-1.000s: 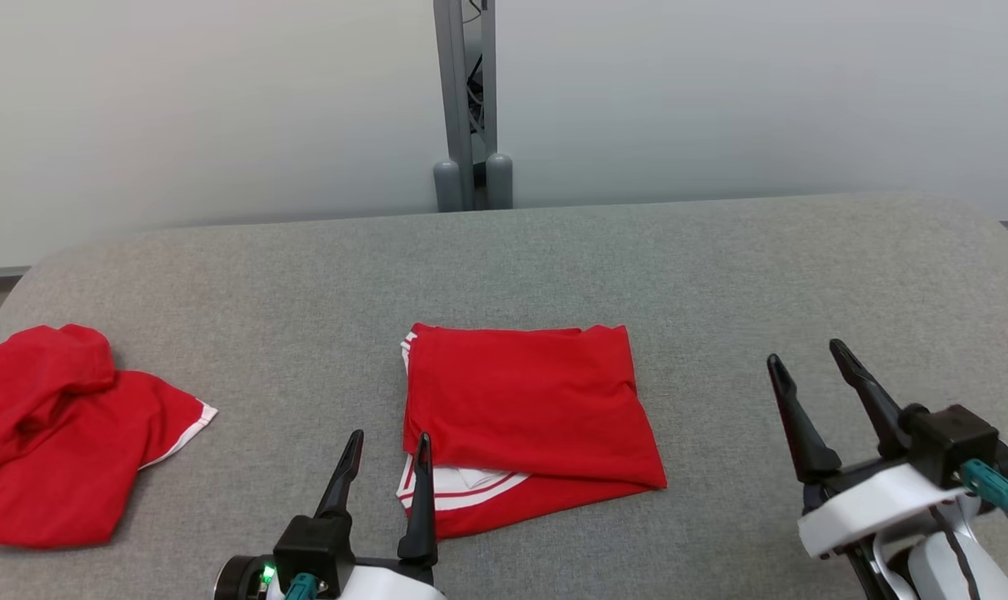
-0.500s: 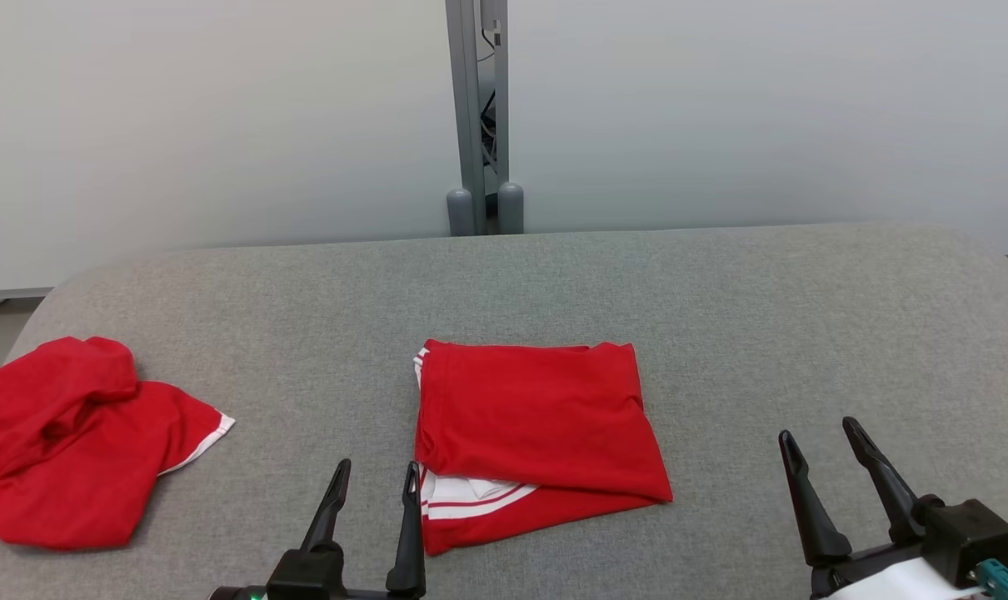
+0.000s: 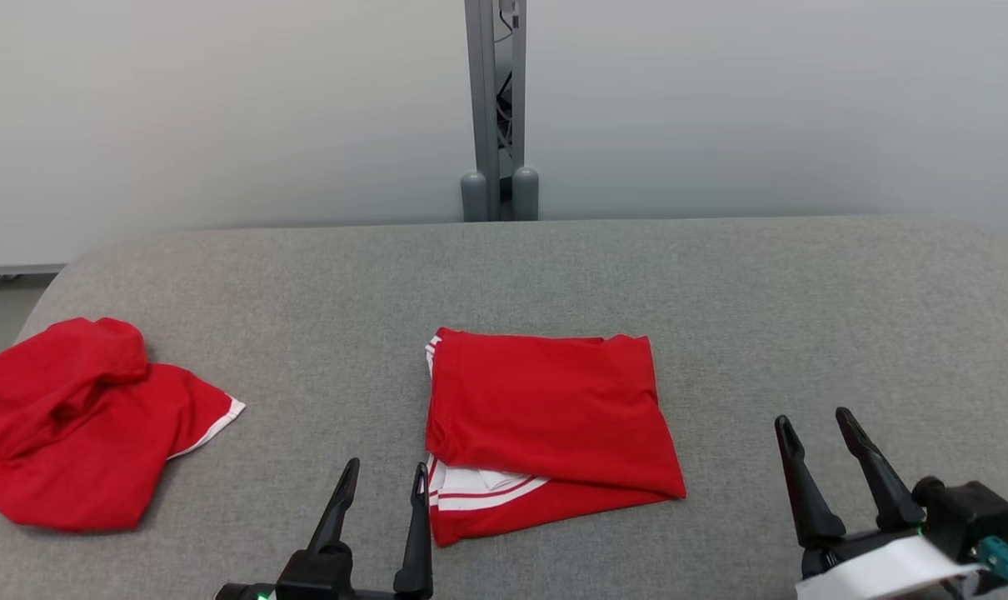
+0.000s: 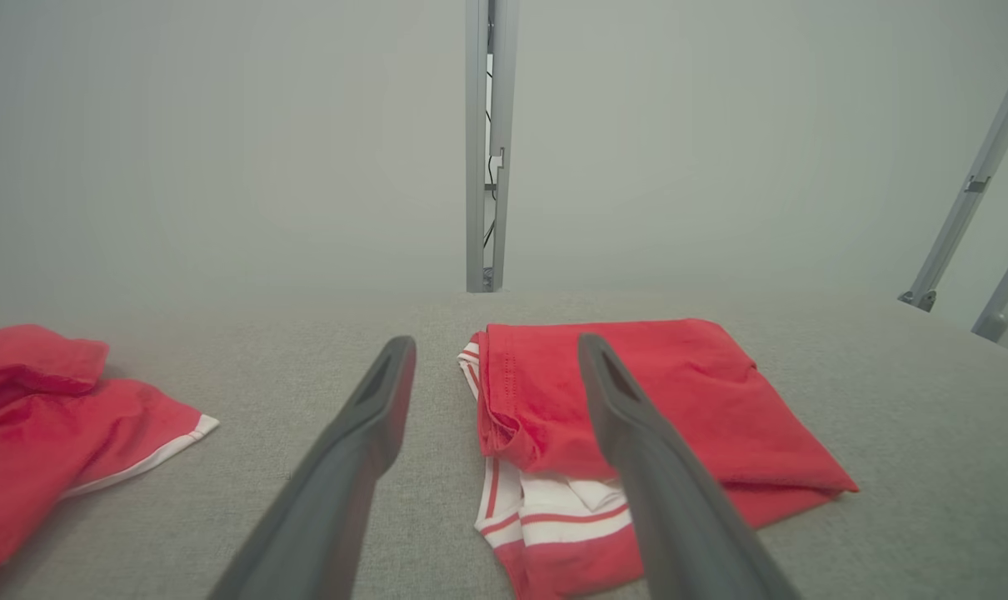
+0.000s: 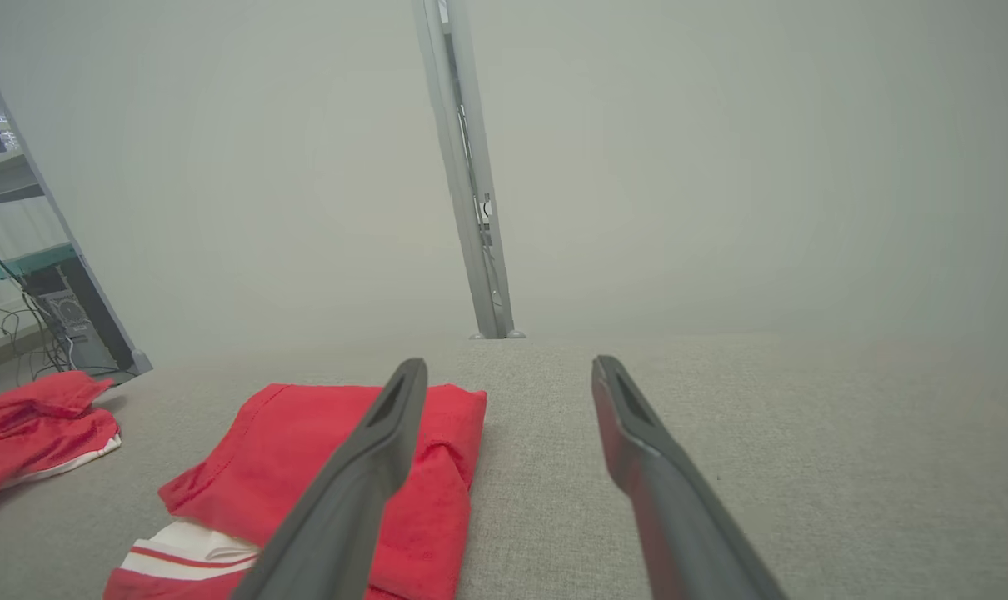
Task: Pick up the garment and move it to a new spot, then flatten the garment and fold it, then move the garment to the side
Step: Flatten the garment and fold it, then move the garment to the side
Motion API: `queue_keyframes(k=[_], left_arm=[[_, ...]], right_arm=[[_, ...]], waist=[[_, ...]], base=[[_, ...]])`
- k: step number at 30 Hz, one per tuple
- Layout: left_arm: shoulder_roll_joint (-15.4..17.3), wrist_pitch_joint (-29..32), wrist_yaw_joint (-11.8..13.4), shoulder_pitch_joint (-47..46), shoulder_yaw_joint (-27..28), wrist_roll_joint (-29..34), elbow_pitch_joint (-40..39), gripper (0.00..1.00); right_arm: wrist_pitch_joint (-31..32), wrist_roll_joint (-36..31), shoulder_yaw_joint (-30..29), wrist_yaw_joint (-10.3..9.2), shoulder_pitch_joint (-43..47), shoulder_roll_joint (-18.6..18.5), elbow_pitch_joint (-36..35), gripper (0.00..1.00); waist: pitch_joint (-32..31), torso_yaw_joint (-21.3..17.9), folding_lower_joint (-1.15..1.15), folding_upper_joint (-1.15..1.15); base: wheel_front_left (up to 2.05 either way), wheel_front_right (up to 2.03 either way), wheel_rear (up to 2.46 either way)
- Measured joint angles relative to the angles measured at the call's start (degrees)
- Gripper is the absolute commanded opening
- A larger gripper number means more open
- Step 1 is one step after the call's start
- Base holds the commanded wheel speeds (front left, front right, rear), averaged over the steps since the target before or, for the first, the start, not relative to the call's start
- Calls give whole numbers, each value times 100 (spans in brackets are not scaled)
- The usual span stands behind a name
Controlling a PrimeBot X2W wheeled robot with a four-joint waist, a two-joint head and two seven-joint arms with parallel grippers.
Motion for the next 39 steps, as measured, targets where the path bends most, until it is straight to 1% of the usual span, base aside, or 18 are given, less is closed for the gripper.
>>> queue_keyframes(k=[3, 7, 9, 11, 12, 13, 16, 17, 19, 26, 28, 32, 34, 39], left_arm=[[-1, 0, 2, -38, -75, 11, -11, 100], [-1, 0, 4, -128, -199, 13, -4, 100], [1, 0, 12, -182, -279, 10, -25, 100], [-1, 0, 34, -261, -374, -2, -45, 100], [-1, 0, 34, -261, -374, -2, -45, 100], [-1, 0, 53, -312, -413, -4, -60, 100], [-1, 0, 108, -411, -510, -21, -82, 100], [-1, 0, 152, -476, -580, -54, -92, 100], [1, 0, 160, -516, -612, -62, -98, 100], [-1, 0, 274, -716, -812, -153, -127, 100], [-1, 0, 307, -733, -826, -332, -178, 100], [-2, 0, 325, -779, -894, -463, -234, 100], [-3, 0, 331, -781, -876, -878, -377, 100], [-1, 0, 341, -816, -910, -927, -401, 100]], right_arm=[[-1, 409, 168, 0, -268, -135, 316, 100], [-14, 1209, 275, 0, -732, -250, 833, 100], [-15, 1489, 386, 0, -977, -379, 1102, 100], [-14, 1733, 599, 0, -1248, -528, 1400, 100], [-14, 1733, 599, 0, -1248, -528, 1400, 100], [-14, 1850, 700, 0, -1363, -576, 1557, 100], [-15, 2283, 996, 0, -1706, -683, 1934, 100], [-15, 2499, 1181, 0, -1924, -787, 2134, 100], [-14, 2622, 1278, 0, -2018, -818, 2231, 100], [-14, 3297, 2071, 0, -2474, -1044, 2760, 100], [-14, 3476, 2246, 0, -2558, -1063, 2829, 100], [-14, 3722, 2572, 0, -2702, -1131, 3048, 100], [-15, 3774, 2729, 0, -2766, -1158, 3193, 100], [-15, 3989, 3114, 0, -2934, -1149, 3367, 100]], waist=[[84, 56, 0, 0], [207, 161, 0, 0], [291, 223, 0, 0], [403, 288, 0, 0], [403, 288, 0, 0], [458, 323, 0, 0], [621, 435, 0, 0], [725, 514, 0, 0], [772, 553, 0, 0], [1059, 827, 0, 0], [1120, 893, 0, 0], [1213, 1012, 0, 0], [1246, 1073, 0, 0], [1306, 1195, 0, 0]], base=[[0, 0, 0], [0, 0, 0], [0, 0, 0], [0, 0, 0], [0, 0, 0], [0, 0, 0], [0, 0, 0], [0, 0, 0], [0, 0, 0], [0, 0, 0], [0, 0, 0], [0, 0, 0], [0, 0, 0], [0, 0, 0]])
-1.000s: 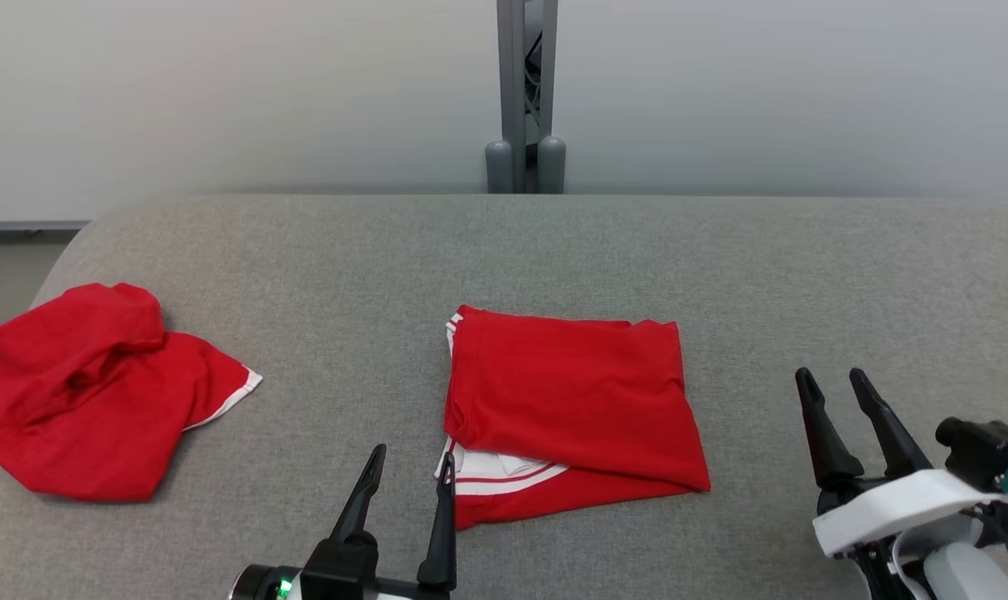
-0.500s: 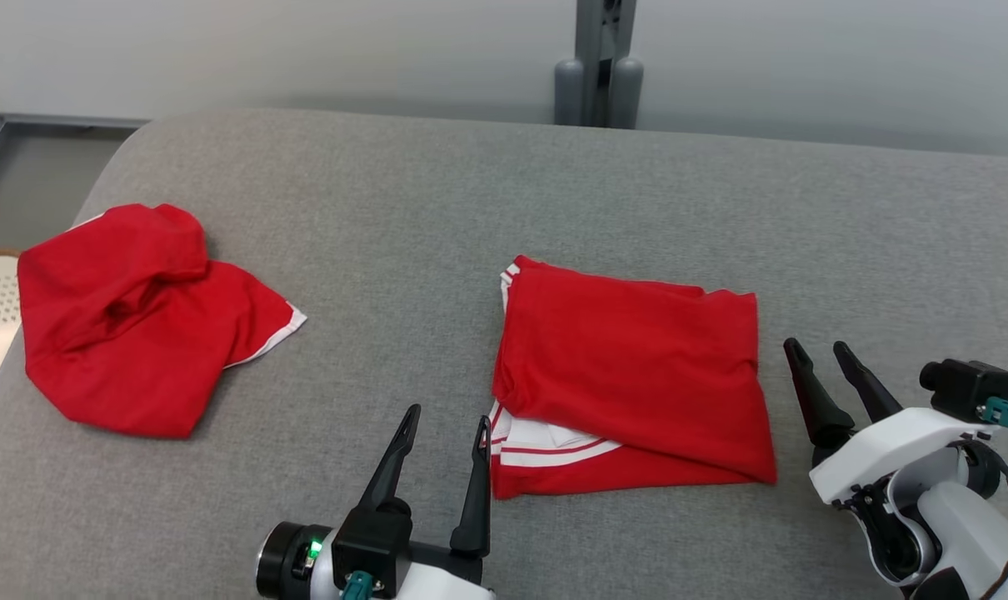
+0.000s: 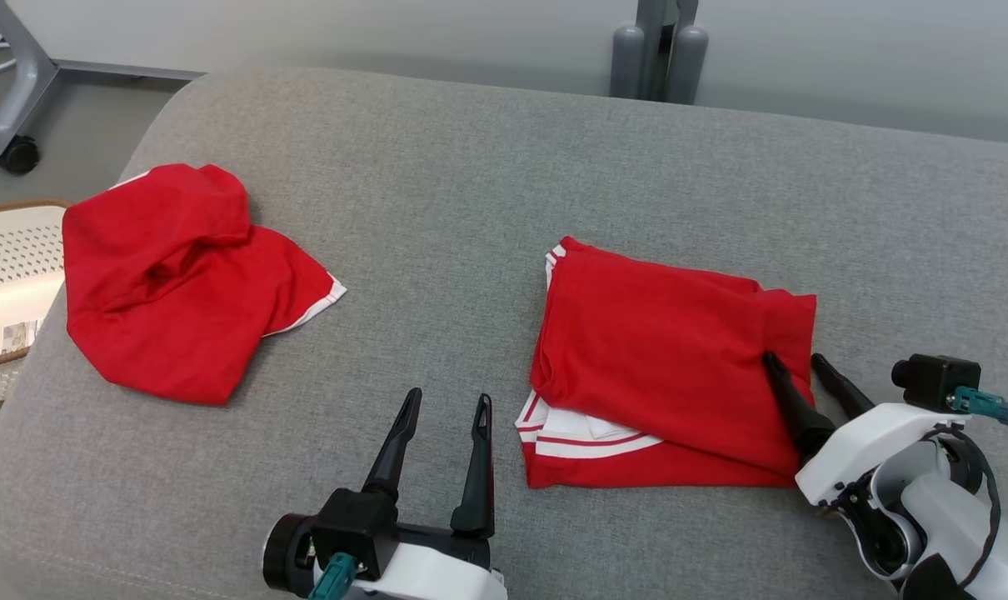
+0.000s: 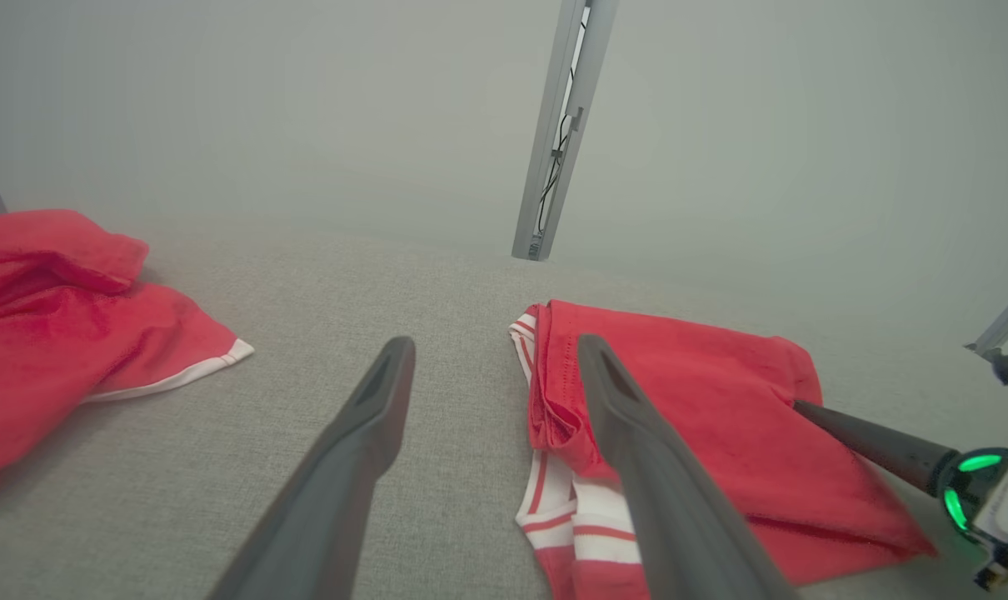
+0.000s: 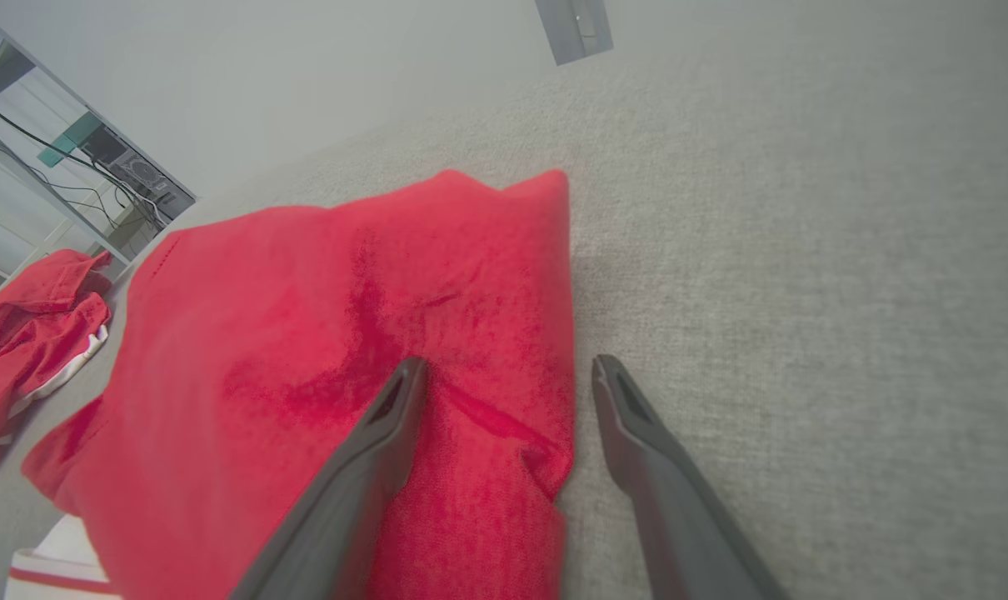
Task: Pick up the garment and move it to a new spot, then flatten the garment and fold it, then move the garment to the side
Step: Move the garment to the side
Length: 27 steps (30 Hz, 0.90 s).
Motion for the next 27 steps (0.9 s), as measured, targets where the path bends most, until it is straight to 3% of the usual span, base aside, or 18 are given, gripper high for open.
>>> queue_keyframes(k=[5, 6, 10, 16, 27], left_arm=[[1, 0, 16, -47, -35, 10, -21, 100], [1, 0, 27, -49, -44, 13, -27, 100], [1, 0, 67, -61, -59, 15, -46, 100], [2, 0, 114, -61, -33, 56, -38, 100], [2, 0, 57, -58, 26, 222, 29, 100]], right_arm=[[1, 171, 256, 0, -181, -55, 100, 100], [1, 182, 286, 0, -211, -65, 107, 62], [0, 270, 375, 0, -309, -109, 120, 3], [1, 37, 118, 0, -304, -176, -41, 0], [1, -1303, -627, 0, -221, -243, -798, 0]], waist=[[77, 99, 0, 0], [93, 115, 0, 0], [139, 163, 0, 0], [87, 90, 0, 0], [-79, -394, 0, 0]], base=[[0, 0, 0], [0, 0, 0], [0, 0, 0], [0, 0, 0], [0, 0, 0]])
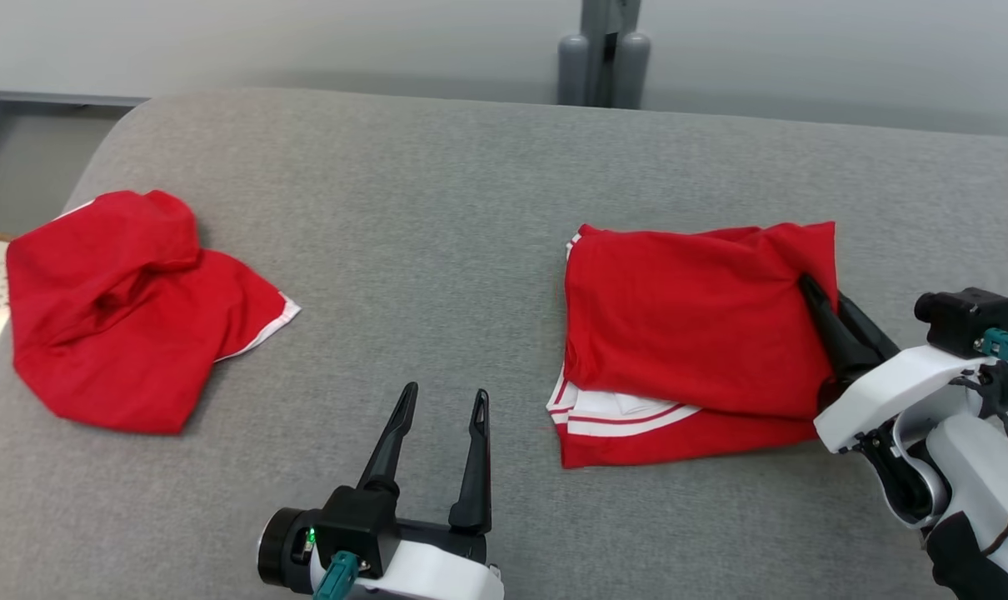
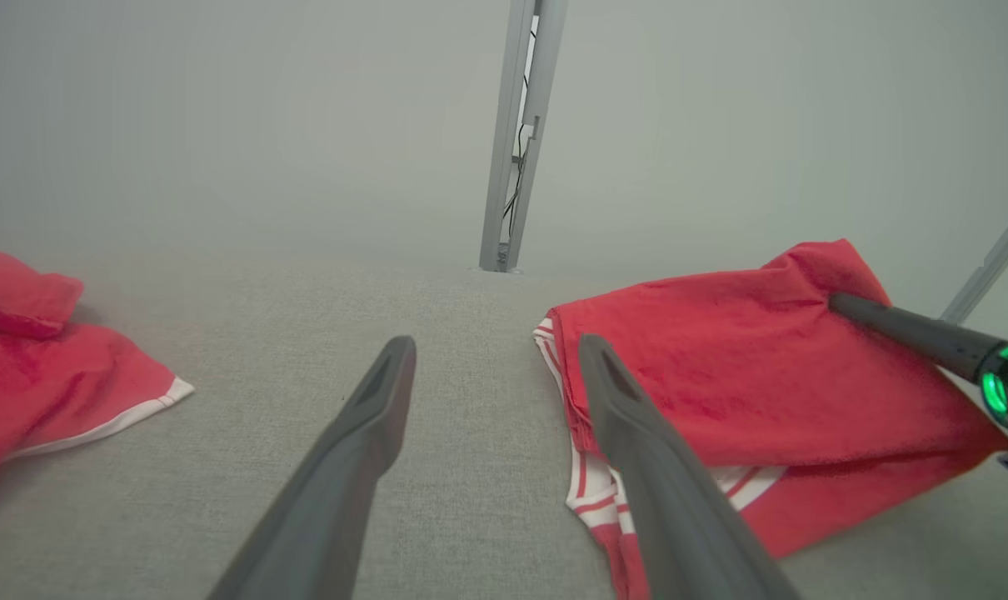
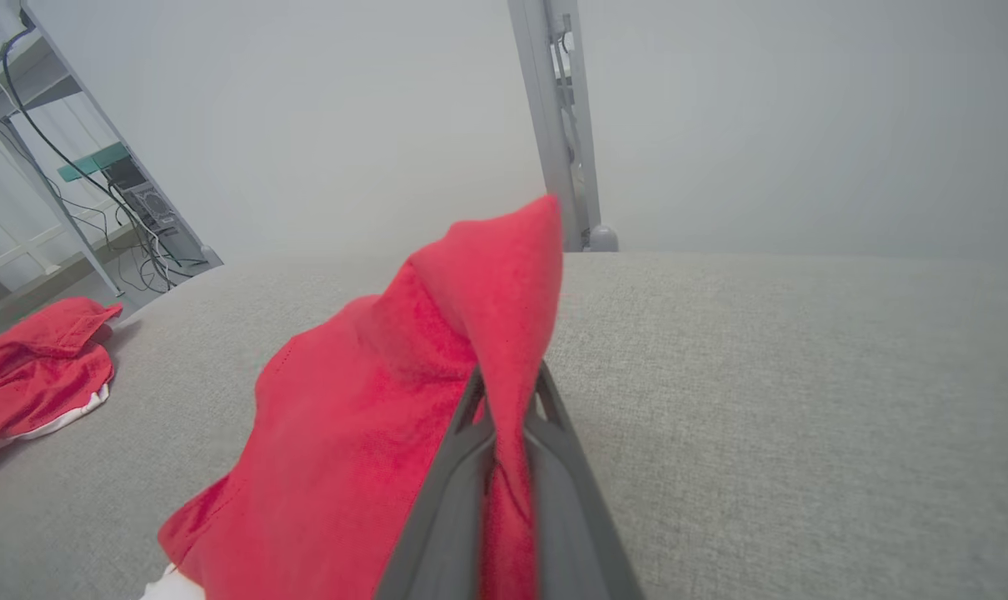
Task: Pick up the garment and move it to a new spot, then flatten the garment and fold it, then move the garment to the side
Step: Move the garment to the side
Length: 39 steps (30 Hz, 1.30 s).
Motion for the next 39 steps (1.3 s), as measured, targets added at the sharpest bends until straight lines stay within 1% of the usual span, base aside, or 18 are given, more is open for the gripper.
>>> queue_keyframes(k=[4, 9, 15, 28, 33, 39], left_arm=[[-1, 0, -19, -3, 27, 42, 1, 100], [0, 0, -47, -70, 42, 127, 9, 100], [-2, 0, -88, -192, 36, 505, -56, 100], [-2, 0, -193, -319, 82, 703, 112, 100], [-4, 0, -201, -476, 63, 598, 63, 100], [-3, 0, -227, -919, -93, 675, 58, 100]], right_arm=[[1, -375, -222, 0, 1, 7, -199, 0], [0, -611, -426, 0, -2, 15, -397, 0], [0, -738, -632, 0, 7, 69, -582, 0], [0, -812, -772, 0, 34, 177, -597, 0], [0, -673, -938, 0, -24, 69, -536, 0], [0, -778, -1053, 0, -431, -392, -324, 0]], waist=[[-25, -261, 0, 0], [-22, -626, 0, 0], [-7, -1100, 0, 0], [64, -2138, 0, 0], [266, -2249, 0, 0], [719, -2239, 0, 0]], base=[[0, 0, 0], [0, 0, 0], [0, 0, 0], [0, 0, 0], [0, 0, 0], [0, 0, 0]])
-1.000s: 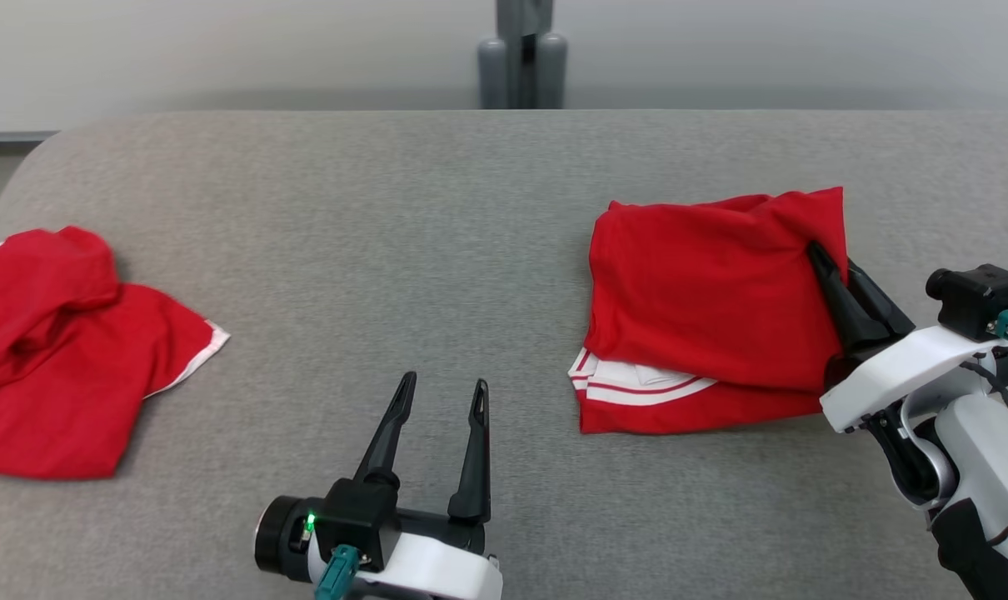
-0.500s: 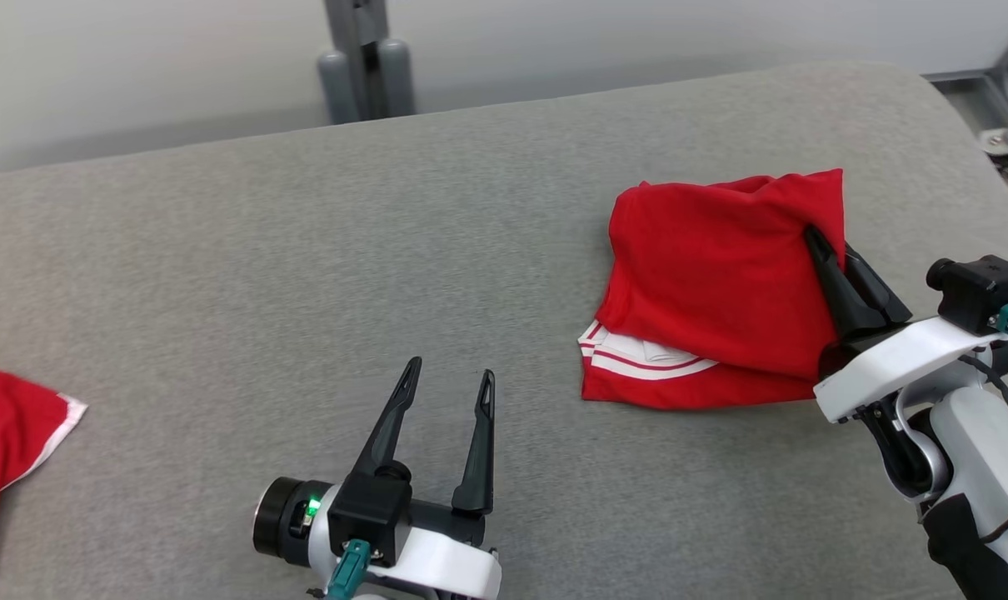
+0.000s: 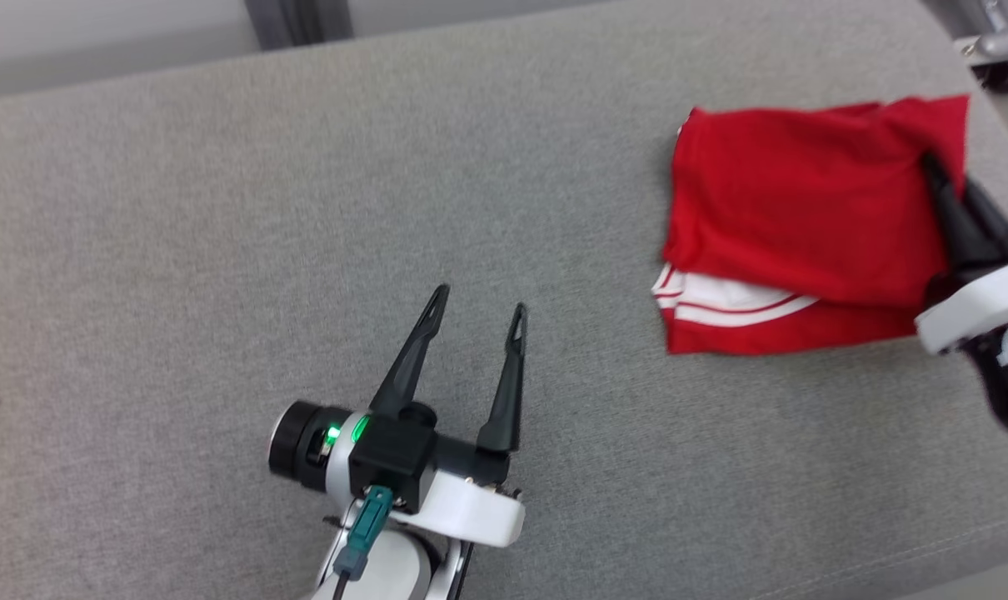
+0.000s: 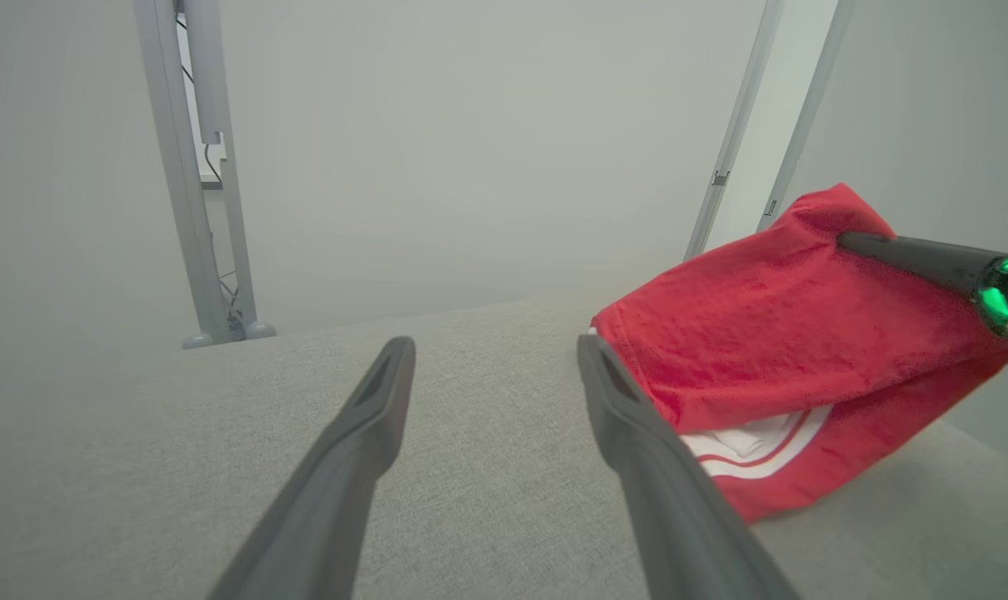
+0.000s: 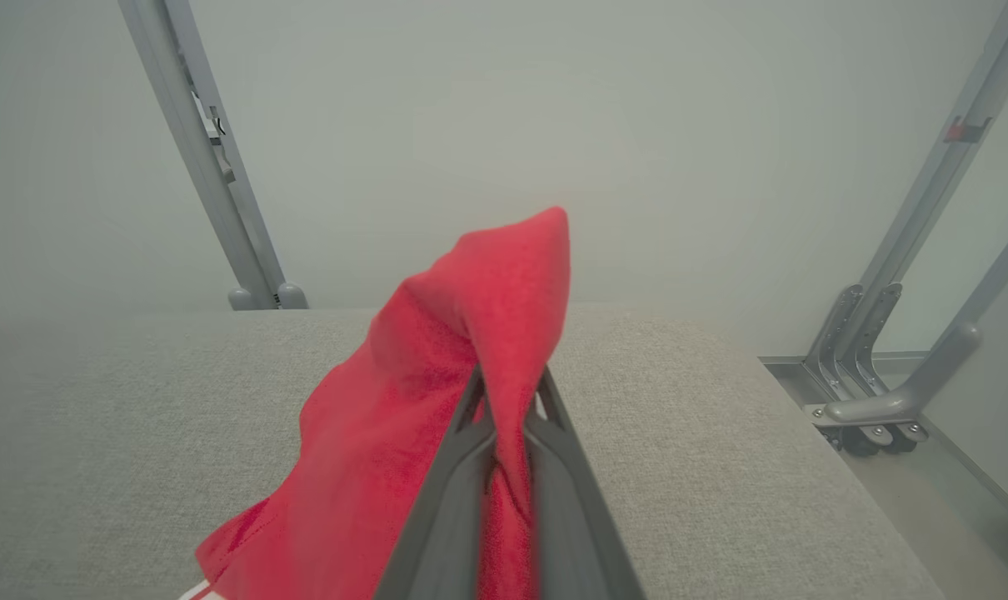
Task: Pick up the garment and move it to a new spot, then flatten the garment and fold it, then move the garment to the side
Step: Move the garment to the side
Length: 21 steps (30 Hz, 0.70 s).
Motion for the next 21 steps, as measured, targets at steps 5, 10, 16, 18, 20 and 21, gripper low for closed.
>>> queue_keyframes(k=[5, 10, 16, 18, 20, 21], left_arm=[[-1, 0, 16, -481, -268, 52, -66, 100], [-1, 0, 94, -1001, -544, 113, -180, 100], [-1, -1, 176, -1443, -839, 245, -375, 100], [0, 0, 210, -1543, -935, 265, -413, 100], [2, 0, 244, -1616, -1009, 265, -439, 100], [1, 0, 285, -1655, -1042, 265, -456, 100]], right_arm=[[0, -313, -111, 0, -491, -391, 108, 0], [0, -838, -313, 1, -968, -649, 232, 0], [0, -1550, -749, 1, -1378, -747, 586, 0], [0, -1823, -1014, 1, -1512, -797, 713, 0], [0, -2141, -1306, 1, -1618, -840, 824, 0], [0, -2325, -1464, 1, -1655, -849, 875, 0]], waist=[[470, 82, 0, 0], [967, 190, 0, 0], [1453, 333, 0, 0], [1566, 393, 0, 0], [1644, 453, 0, 0], [1673, 481, 0, 0]], base=[[0, 0, 0], [0, 0, 0], [0, 0, 0], [0, 0, 0], [0, 0, 0], [0, 0, 0]])
